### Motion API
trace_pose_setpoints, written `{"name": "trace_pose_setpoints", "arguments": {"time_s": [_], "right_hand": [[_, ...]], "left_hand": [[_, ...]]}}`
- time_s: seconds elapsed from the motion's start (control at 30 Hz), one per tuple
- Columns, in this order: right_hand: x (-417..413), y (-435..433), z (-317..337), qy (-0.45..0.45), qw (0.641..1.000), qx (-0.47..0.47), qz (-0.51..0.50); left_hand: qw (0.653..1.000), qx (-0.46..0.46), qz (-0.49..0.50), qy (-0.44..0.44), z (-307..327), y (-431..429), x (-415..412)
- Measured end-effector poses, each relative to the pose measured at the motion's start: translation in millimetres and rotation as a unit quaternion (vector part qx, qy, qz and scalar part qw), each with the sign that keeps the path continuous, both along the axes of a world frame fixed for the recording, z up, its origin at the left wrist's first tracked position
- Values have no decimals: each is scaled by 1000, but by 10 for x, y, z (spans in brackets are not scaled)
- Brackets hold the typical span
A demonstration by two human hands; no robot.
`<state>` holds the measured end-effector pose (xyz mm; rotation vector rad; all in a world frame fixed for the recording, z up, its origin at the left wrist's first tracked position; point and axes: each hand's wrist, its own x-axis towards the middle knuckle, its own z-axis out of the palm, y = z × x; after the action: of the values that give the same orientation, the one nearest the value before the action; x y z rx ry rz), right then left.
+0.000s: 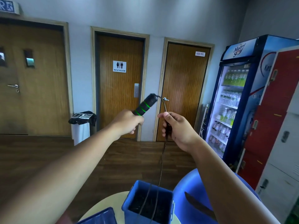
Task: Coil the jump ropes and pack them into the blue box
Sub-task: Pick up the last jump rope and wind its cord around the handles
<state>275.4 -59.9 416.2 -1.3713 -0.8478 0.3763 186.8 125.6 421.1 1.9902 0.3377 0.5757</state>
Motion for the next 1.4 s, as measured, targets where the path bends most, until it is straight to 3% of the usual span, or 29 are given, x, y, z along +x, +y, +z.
{"name": "trace_pose_setpoints", "arguments": {"time_s": [0.17, 0.5, 0.57, 0.63, 0.7, 0.77, 0.83, 0.93, 1.0, 1.17, 1.33, 1.4], "right_hand": [[-40, -55, -154, -40, 992, -122, -15], [-75, -108, -615, -60, 967, -249, -3], [-82, -173, -673, -75, 958, -277, 4], [-78, -265, -702, -124, 943, -310, -1], [-53, -363, -673, -173, 927, -333, -6], [-32, -443, -552, -216, 915, -340, -9], [-20, -501, -371, -278, 894, -351, -21], [18, -566, -110, -343, 878, -331, -52], [85, -628, 3, -339, 890, -297, -71], [210, -756, 38, -325, 915, -213, -105], [261, -721, -198, -209, 963, -131, -108], [254, -665, -316, -164, 975, -107, -105]], "left_hand": [[952, -298, -39, -60, 127, -210, 99], [824, -544, -57, -149, 86, -469, 344], [843, -519, -15, -142, 65, -434, 386], [896, -427, 51, -105, 14, -354, 417], [958, -263, 97, -64, -65, -243, 425], [994, -11, 112, 9, -180, -136, 394], [971, 213, 71, 81, -280, -83, 332], [930, 338, -44, 137, -327, -95, 232], [920, 330, -110, 178, -309, -131, 135], [928, 99, -293, 210, -186, -124, -54], [873, -116, -444, 165, -126, -114, -75], [859, -177, -460, 139, -84, -107, -80]]}}
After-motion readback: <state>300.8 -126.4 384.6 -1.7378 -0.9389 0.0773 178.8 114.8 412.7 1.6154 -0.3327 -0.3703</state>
